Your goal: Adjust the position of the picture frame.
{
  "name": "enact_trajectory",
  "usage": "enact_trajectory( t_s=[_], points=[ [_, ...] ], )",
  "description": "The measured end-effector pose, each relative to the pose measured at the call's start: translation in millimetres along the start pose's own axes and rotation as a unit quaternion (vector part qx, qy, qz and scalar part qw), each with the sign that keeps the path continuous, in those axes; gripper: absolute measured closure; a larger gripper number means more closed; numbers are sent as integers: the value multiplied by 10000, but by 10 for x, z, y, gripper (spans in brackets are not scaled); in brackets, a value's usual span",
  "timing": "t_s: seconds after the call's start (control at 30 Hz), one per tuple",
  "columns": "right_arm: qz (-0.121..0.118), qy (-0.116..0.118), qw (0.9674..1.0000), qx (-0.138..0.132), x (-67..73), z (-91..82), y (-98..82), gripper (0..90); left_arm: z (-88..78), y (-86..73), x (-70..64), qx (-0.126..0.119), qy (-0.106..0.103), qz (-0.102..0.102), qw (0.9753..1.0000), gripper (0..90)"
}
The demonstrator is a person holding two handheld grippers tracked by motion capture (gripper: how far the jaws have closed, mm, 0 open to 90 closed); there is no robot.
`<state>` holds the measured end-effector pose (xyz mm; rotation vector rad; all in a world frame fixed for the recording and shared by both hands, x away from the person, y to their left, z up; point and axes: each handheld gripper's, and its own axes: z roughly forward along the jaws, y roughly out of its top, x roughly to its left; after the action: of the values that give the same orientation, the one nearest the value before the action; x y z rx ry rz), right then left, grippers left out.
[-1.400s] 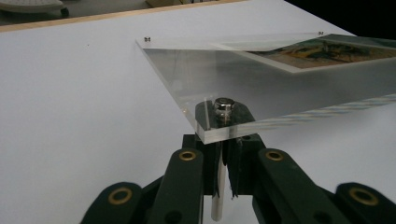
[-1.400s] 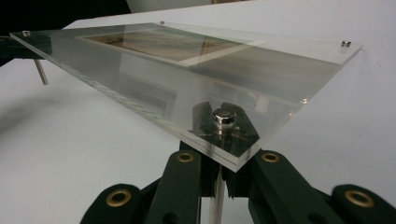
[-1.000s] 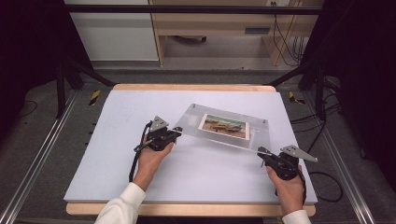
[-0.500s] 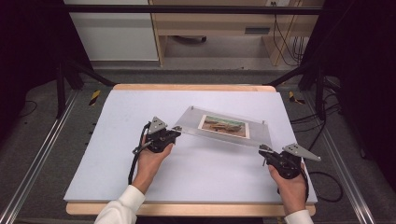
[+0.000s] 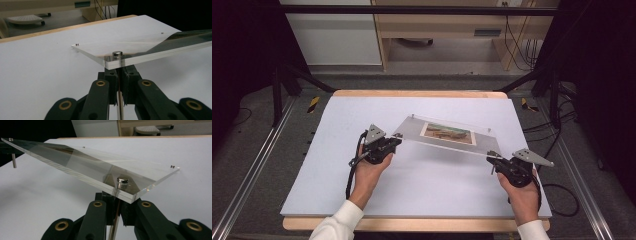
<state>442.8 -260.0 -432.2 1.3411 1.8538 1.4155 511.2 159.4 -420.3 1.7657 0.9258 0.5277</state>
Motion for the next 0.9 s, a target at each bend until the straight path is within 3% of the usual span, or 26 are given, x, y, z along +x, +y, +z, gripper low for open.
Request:
enact_trajectory(
  t_s=[0.1, 0.33, 0.47, 0.67, 0.9],
  points=[
    [-52, -51, 10000, -41, 35, 56, 55, 832, -75, 21, 28, -67, 86, 18, 9999, 835],
    [-164, 134, 9997, -105, 123, 239, 219, 834, -278, 28, 148, -198, 278, -27, 9994, 833],
    [-205, 294, 9993, -98, 240, 426, 313, 833, -445, 14, 272, -279, 408, -127, 9987, 834],
    [-277, 461, 9985, -80, 376, 602, 360, 833, -599, -60, 385, -319, 567, -168, 9977, 833],
    [-345, 570, 9978, -18, 466, 692, 336, 832, -713, -150, 436, -303, 655, -121, 9973, 830]
  ],
)
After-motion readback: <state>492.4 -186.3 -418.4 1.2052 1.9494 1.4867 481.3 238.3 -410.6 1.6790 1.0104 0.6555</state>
